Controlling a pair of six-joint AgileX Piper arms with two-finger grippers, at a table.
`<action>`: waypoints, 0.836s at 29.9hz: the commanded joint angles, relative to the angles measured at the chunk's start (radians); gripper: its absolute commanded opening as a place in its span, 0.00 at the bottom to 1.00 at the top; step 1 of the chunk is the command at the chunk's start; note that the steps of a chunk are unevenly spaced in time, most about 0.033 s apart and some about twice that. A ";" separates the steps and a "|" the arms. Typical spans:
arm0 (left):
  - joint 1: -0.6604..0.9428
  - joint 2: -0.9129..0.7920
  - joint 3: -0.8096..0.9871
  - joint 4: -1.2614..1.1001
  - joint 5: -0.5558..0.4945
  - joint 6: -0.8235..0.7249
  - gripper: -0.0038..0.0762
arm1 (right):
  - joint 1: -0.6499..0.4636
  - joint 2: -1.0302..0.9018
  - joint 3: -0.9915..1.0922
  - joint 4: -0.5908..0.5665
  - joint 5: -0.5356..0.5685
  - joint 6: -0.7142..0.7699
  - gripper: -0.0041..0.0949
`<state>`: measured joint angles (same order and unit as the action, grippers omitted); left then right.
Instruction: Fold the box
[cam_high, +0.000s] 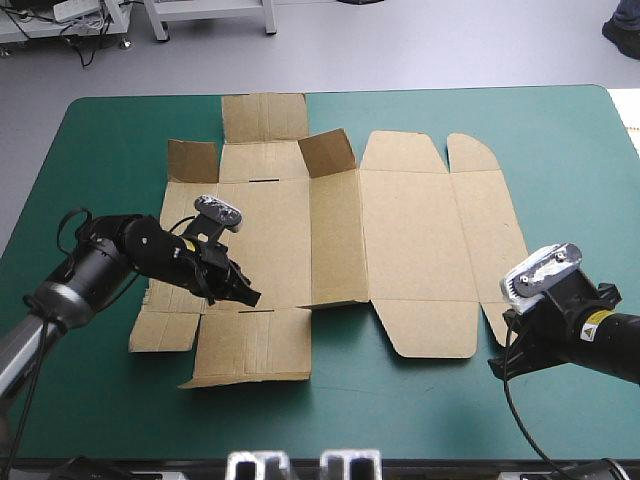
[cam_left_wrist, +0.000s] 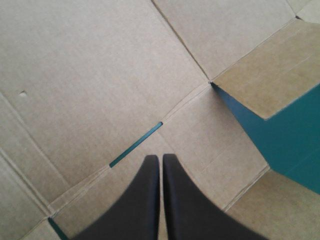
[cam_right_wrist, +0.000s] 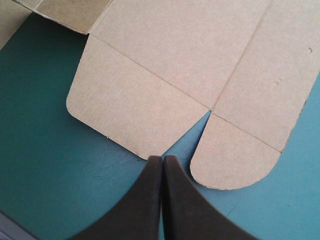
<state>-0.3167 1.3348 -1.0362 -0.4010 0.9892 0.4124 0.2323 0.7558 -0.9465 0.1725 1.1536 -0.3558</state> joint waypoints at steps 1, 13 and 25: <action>0.104 0.025 -0.069 -0.136 0.018 0.098 0.07 | 0.001 -0.002 -0.026 0.031 -0.044 -0.027 0.02; 0.674 0.018 -0.070 -0.301 0.312 0.332 0.07 | 0.001 -0.002 -0.026 0.061 -0.066 -0.039 0.02; 0.791 0.131 -0.070 -0.319 0.310 0.358 0.66 | 0.001 -0.002 -0.026 0.076 -0.072 -0.065 0.02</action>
<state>0.4704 1.4520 -1.0784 -0.6557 1.2129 0.7614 0.2323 0.7558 -0.9465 0.2246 1.1337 -0.4078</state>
